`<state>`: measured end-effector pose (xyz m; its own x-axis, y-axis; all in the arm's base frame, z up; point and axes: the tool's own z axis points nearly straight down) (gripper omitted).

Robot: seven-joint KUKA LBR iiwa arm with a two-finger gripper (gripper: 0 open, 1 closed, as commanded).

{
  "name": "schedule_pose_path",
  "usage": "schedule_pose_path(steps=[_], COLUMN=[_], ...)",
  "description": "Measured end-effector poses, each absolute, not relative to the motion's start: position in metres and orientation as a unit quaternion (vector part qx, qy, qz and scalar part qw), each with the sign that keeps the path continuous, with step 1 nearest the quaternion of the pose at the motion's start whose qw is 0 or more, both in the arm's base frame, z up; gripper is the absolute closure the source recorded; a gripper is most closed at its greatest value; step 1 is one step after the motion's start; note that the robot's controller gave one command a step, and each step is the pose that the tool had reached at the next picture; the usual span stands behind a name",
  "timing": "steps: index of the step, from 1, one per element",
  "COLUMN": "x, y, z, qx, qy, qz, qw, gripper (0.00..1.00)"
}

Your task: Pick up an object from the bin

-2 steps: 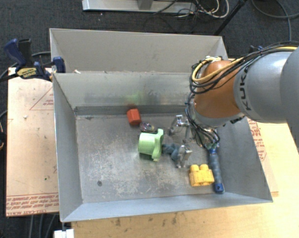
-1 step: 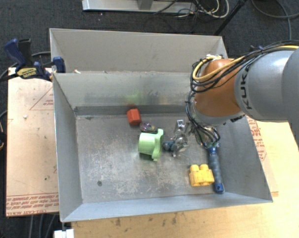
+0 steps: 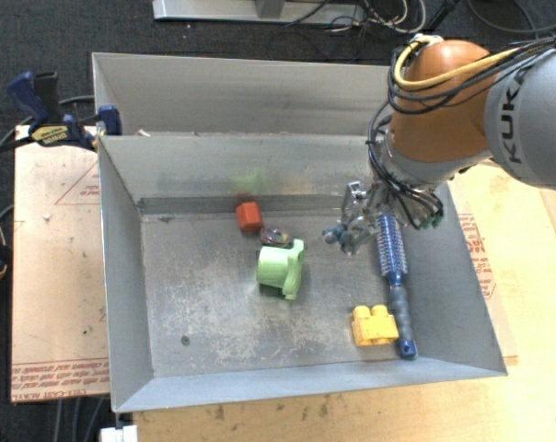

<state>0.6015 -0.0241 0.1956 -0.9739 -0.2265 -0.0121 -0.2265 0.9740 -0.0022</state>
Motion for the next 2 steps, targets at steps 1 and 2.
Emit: schedule_pose_path(steps=[1, 2], x=[0.610, 0.568], y=[-0.018, 0.038], z=[0.268, 0.267], qx=[-0.121, -0.220], qy=[0.993, 0.975], qz=[0.000, 0.001], qw=[0.006, 0.000], gripper=[1.00, 1.00])
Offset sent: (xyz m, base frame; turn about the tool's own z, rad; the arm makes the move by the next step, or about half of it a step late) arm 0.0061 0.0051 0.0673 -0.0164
